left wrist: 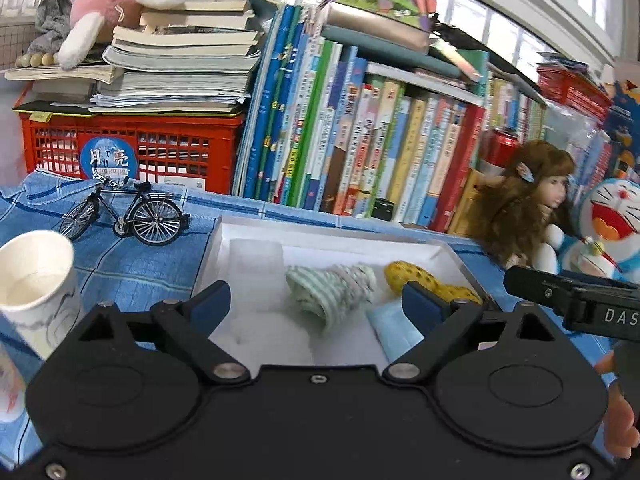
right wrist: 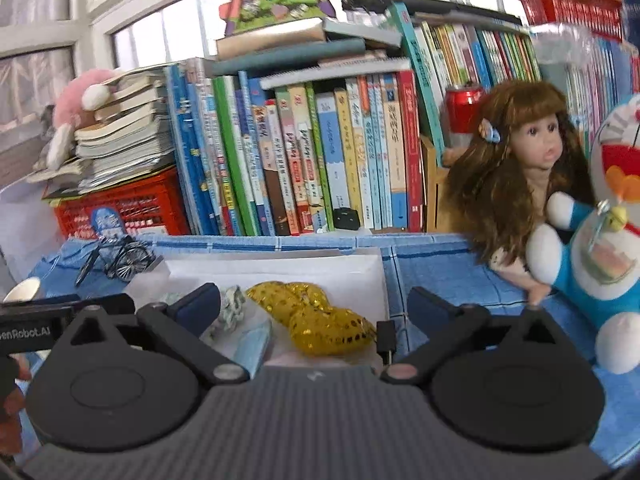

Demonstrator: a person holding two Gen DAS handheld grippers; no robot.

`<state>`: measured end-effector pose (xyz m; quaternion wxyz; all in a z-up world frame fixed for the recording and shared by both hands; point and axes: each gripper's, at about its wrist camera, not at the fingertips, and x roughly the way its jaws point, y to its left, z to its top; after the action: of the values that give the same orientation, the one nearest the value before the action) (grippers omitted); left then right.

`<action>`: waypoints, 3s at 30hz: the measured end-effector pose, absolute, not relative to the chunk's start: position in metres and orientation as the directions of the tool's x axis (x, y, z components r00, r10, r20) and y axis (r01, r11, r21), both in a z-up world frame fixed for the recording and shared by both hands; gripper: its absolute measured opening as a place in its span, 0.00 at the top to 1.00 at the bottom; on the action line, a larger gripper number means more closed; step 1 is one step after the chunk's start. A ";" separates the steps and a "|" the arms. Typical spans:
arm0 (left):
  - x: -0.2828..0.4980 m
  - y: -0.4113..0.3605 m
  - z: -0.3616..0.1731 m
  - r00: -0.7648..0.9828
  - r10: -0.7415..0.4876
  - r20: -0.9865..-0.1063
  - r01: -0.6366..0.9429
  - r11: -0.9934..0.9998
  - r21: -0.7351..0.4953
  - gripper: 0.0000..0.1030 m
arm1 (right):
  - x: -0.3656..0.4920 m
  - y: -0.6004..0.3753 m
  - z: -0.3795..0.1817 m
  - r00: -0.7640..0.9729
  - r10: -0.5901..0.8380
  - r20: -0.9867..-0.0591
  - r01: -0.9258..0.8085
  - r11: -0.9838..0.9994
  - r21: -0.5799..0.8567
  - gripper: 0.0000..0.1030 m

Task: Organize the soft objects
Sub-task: 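Move both tools back over the green scrunchie and small beige cork block, then grasp the green scrunchie with the left tool while the right tool grasps the beige cork block, then carry the scrunchie and cork block into the white box and open both tools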

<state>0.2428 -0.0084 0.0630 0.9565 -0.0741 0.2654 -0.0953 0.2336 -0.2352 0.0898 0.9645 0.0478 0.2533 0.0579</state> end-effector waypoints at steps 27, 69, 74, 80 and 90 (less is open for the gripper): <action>0.061 -0.014 0.040 0.827 -0.345 -0.443 0.318 0.938 -0.137 0.07 | 0.077 -0.247 0.068 0.870 0.197 -0.452 -0.224 0.975 -0.007 0.00; -0.004 -0.035 0.005 0.799 -0.372 -0.473 0.404 0.914 -0.038 0.65 | 0.049 -0.242 0.020 0.795 0.147 -0.589 -0.212 0.976 -0.043 0.73; 0.001 -0.030 0.025 0.820 -0.375 -0.433 0.401 0.915 -0.033 0.70 | 0.050 -0.244 0.030 0.806 0.155 -0.571 -0.214 0.976 -0.036 0.74; 0.014 -0.023 0.044 0.854 -0.353 -0.383 0.375 0.927 -0.017 0.71 | 0.056 -0.248 0.042 0.822 0.153 -0.549 -0.200 0.979 -0.028 0.74; 0.082 -0.005 0.084 0.887 -0.322 -0.331 0.314 0.946 -0.081 0.71 | 0.080 -0.250 0.066 0.838 0.168 -0.519 -0.196 0.981 0.000 0.74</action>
<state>0.0816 -0.0048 0.0842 0.9712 -0.0126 0.1724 -0.1637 0.0799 -0.2496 0.0664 0.9584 -0.0263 0.2680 0.0949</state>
